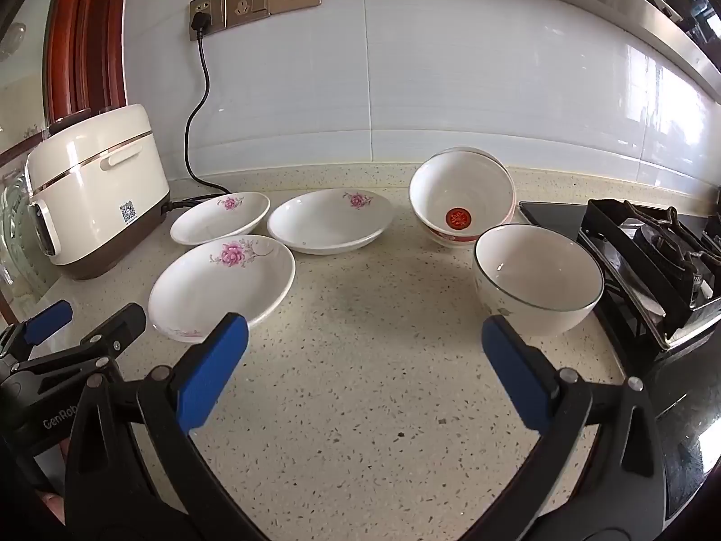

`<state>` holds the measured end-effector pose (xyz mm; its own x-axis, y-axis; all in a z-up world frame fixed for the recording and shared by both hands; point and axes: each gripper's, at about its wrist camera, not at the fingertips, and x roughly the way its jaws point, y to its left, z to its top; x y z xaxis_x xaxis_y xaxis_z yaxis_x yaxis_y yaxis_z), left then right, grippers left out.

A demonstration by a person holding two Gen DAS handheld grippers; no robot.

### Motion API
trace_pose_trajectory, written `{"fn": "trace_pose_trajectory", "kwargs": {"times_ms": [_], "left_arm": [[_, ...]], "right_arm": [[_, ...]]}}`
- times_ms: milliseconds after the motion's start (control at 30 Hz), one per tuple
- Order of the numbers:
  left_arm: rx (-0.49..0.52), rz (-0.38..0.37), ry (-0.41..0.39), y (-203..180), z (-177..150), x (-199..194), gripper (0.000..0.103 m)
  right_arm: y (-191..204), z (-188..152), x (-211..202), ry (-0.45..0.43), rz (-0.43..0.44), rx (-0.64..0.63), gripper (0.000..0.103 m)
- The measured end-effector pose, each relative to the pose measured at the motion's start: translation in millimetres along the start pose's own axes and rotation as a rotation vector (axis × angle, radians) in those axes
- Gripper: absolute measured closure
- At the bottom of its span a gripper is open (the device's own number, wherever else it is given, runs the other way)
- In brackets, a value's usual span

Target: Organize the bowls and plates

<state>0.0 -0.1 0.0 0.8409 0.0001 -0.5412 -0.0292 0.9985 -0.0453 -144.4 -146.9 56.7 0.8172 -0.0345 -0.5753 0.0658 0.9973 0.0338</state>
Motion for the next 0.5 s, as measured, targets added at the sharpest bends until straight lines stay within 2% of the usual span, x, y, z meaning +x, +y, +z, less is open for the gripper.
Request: {"fn": "trace_pose_trajectory", "kwargs": {"times_ms": [500], "left_arm": [[-0.009,-0.001,-0.001,-1.5,-0.3,-1.8,0.001]], "right_arm": [[-0.5,-1.2,0.0,-0.001,0.000,0.001,0.000]]}}
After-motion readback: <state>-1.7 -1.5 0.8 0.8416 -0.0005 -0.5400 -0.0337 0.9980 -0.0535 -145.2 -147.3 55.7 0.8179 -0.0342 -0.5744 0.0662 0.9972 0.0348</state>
